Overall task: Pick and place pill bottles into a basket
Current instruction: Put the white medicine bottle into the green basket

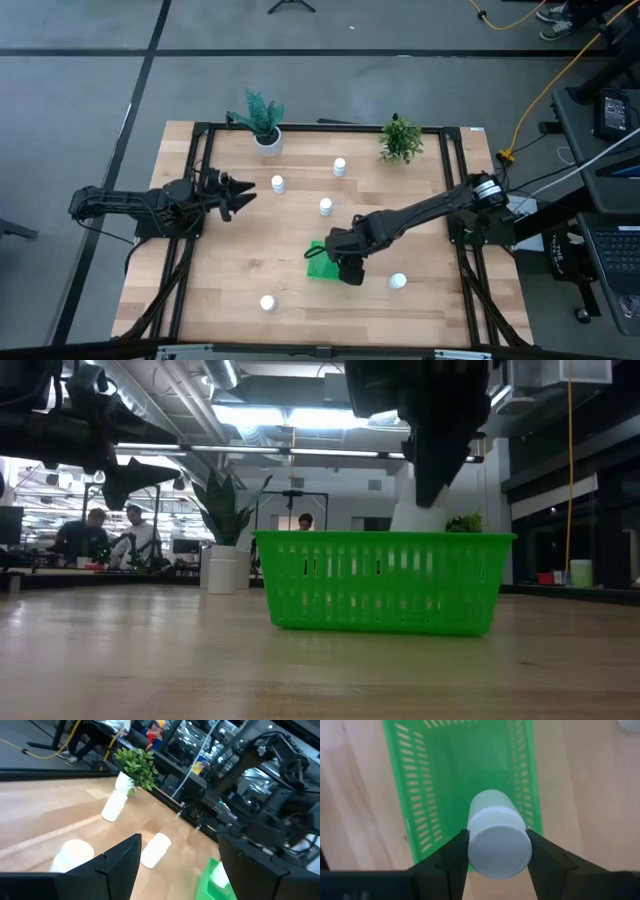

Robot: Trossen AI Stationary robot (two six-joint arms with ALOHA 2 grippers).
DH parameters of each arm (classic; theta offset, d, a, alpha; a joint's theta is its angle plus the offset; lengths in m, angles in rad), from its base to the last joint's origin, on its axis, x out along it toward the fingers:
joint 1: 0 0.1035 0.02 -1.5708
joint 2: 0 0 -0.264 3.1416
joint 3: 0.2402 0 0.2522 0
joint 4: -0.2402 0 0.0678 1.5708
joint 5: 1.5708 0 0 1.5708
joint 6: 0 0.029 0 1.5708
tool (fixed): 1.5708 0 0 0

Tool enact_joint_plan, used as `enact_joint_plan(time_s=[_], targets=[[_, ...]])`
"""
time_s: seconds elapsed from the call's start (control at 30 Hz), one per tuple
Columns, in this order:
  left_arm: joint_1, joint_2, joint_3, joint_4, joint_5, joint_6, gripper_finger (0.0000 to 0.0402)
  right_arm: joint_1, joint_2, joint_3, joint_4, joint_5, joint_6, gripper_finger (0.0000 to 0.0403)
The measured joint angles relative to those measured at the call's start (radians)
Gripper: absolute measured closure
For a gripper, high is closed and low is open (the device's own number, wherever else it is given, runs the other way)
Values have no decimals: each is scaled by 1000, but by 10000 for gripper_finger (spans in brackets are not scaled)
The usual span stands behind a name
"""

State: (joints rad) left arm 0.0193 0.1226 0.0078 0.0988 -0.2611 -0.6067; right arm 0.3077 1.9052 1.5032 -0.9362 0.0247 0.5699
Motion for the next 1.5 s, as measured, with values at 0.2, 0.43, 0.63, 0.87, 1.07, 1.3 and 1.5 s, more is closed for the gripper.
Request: enact_joint_plan(time_s=[0.2,0.43,0.63,0.87,1.07,1.3,1.5], targets=[[0,0,0,0,19,13,143,-10,10,1,-39,-1,13,233],[0,0,0,9,21,26,143,-33,33,1,-71,0,11,233],[0,0,0,17,24,26,143,-54,47,1,-87,4,11,233],[0,0,0,28,27,27,143,-81,47,1,-96,44,31,233],[0,0,0,33,28,27,143,-93,47,1,-129,59,57,233],[0,0,0,33,27,27,143,-97,47,-3,-131,61,56,233],[0,0,0,33,27,27,143,-97,47,-3,-131,61,57,230]])
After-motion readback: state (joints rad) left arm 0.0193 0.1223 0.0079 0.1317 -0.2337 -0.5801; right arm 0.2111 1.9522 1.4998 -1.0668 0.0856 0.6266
